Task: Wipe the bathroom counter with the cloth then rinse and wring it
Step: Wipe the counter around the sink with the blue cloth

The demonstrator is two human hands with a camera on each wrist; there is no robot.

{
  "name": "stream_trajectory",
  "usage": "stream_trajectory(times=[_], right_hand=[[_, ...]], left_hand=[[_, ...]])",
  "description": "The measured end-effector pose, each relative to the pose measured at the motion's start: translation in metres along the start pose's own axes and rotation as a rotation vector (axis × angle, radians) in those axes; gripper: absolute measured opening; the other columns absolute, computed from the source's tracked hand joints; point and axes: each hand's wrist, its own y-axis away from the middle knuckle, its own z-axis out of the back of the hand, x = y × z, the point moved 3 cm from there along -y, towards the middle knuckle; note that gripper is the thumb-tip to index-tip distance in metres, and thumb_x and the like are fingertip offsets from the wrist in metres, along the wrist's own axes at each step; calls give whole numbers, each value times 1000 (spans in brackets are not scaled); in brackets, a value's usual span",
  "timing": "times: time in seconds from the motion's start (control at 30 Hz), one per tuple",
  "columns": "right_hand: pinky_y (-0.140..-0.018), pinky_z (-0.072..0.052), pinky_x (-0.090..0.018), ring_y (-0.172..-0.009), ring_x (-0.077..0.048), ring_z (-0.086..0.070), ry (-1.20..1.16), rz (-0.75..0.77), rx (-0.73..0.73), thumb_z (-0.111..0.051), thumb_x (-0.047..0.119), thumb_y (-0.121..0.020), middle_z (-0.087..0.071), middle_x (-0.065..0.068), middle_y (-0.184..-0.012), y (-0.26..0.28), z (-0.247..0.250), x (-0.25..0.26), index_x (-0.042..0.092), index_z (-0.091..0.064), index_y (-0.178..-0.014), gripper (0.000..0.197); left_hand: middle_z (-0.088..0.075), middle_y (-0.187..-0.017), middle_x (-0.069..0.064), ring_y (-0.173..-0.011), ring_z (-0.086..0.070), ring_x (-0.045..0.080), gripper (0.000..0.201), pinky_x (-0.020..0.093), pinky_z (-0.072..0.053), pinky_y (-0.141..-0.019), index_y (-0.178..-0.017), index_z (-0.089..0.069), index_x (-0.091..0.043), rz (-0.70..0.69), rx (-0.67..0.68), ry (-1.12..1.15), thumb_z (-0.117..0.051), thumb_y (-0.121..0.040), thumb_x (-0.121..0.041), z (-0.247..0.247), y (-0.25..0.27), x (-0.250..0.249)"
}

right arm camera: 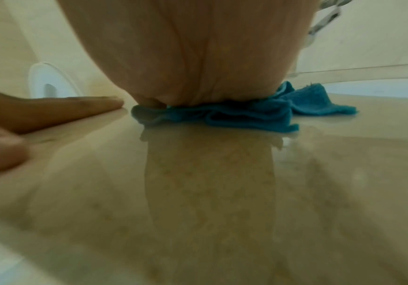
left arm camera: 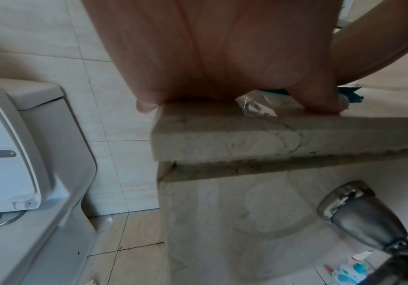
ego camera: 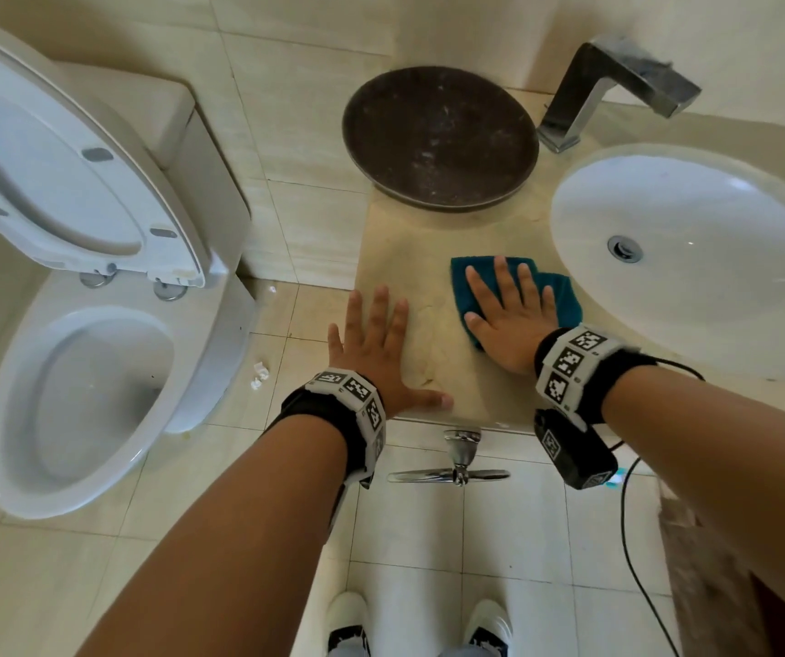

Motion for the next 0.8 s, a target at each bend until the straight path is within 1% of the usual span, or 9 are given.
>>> stream_trajectory(times=[0.17, 0.33, 0.43, 0.53, 0.6, 0.67, 0.7, 0.73, 0.8], right_hand=[[-114, 14, -50, -141, -23, 27, 61, 144, 16, -21, 50, -97, 32, 8, -151, 9, -12, 25, 43, 17, -143, 61], [-115, 13, -49, -142, -20, 24, 27, 127, 15, -19, 51, -97, 27, 11, -153, -6, -3, 24, 47, 12, -143, 56], [-115, 12, -48, -143, -21, 22, -16, 115, 5, -22, 50, -97, 26, 9, -154, -11, 4, 24, 44, 10, -145, 58], [-117, 4, -46, -145, -19, 13, -89, 170, -41, -31, 47, -97, 15, 6, -157, 7, 4, 6, 39, 5, -147, 62], [-118, -2, -47, -146, -21, 6, -119, 114, -129, -35, 46, -96, 10, 4, -158, 27, -2, -21, 39, 3, -147, 64], [-118, -5, -47, -146, -22, 1, -139, 9, -229, -32, 44, -96, 6, 2, -159, 46, -10, -52, 37, 0, -148, 62], [-117, -6, -47, -146, -24, -1, -133, -38, -272, -29, 43, -96, 4, 0, -159, 53, -14, -66, 34, -1, -149, 61], [-117, -8, -48, -146, -25, -2, -124, -80, -298, -26, 44, -94, 3, -1, -159, 58, -18, -81, 32, -3, -149, 61], [-116, -8, -50, -146, -26, -3, -132, -163, -300, -23, 49, -90, 3, -3, -159, 64, -25, -106, 31, -3, -149, 64]], left_hand=[[40, -147, 0, -134, 38, 29, 128, 56, 4, -115, -142, 30, -22, 4, -12, -16, -45, -61, -87, 0, -2, 0], [40, -147, -1, -135, 37, 29, 128, 55, 5, -115, -142, 30, -23, 15, -10, -22, -45, -60, -87, 0, -1, -1], [40, -147, 0, -136, 36, 29, 128, 55, 4, -115, -142, 30, -23, 23, 3, -21, -46, -61, -86, 2, 0, -2], [40, -148, -2, -136, 35, 28, 125, 59, 5, -113, -142, 31, -25, 53, 45, -43, -43, -62, -87, 4, 0, -1], [32, -152, -2, -139, 30, 26, 114, 62, 9, -111, -146, 22, -26, 78, 9, -47, -35, -67, -87, 11, 1, -6], [18, -156, -2, -142, 23, 24, 92, 61, 11, -111, -149, 6, -30, 61, -137, 33, -30, -78, -78, 22, 1, -21], [15, -157, -3, -143, 20, 24, 81, 60, 10, -111, -148, 2, -34, 32, -197, 59, -29, -84, -72, 27, -1, -32], [15, -157, -2, -143, 19, 24, 74, 59, 10, -111, -148, 2, -38, -8, -214, 59, -28, -88, -68, 31, -4, -46], [21, -156, -2, -143, 22, 23, 67, 58, 13, -109, -146, 8, -42, -90, -164, 39, -25, -92, -62, 33, -15, -75]])
